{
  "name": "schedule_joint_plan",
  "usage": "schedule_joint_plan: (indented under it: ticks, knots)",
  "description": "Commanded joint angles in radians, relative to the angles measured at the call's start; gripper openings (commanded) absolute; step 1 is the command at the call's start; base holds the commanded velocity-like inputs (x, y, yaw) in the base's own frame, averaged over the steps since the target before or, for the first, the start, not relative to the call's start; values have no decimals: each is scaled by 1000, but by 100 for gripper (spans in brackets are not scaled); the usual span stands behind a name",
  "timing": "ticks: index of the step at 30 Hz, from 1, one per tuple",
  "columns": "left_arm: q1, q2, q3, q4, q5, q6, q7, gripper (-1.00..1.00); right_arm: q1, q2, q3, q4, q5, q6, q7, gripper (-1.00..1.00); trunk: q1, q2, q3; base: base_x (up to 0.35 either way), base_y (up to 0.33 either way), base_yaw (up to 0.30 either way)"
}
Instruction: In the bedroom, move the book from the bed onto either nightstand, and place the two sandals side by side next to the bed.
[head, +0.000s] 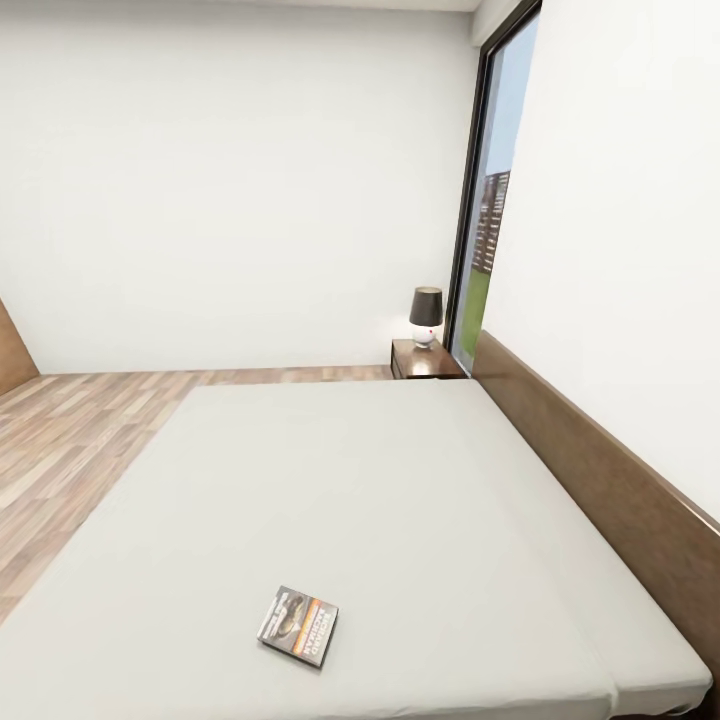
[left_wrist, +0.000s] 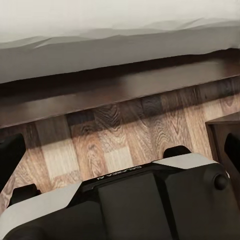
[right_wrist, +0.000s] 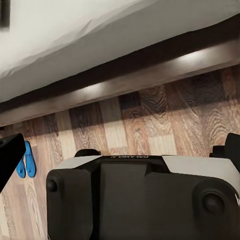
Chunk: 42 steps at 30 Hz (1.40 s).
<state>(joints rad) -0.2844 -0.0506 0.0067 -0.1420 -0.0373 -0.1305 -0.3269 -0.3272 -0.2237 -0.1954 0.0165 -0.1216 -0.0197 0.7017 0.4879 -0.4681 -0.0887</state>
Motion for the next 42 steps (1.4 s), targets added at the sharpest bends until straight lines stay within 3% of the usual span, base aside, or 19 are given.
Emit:
schedule_joint_plan:
  ticks: [1, 11, 14, 22, 42]
  knots:
    - [-1, 0, 1, 1, -4, -5, -1, 100, -1, 0, 4, 2, -9, -2, 4, 100, 0, -2, -2, 0, 0, 0]
    - [-1, 0, 1, 1, -4, -5, -1, 100, -1, 0, 4, 2, -9, -3, 4, 100, 0, -2, -2, 0, 0, 0]
    - [16, -17, 2, -5, -1, -7, -11, 100, -1, -5, 4, 0, -12, -7, 13, 100, 0, -2, -2, 0, 0, 0]
    - [19, -23, 2, -5, -1, -6, -8, 100, -1, -5, 4, 0, -11, -6, 12, 100, 0, -2, -2, 0, 0, 0]
    - [19, -25, 2, -5, -1, -6, -7, 100, -1, -5, 4, 0, -12, -3, 16, 100, 0, -2, -6, 0, 0, 0]
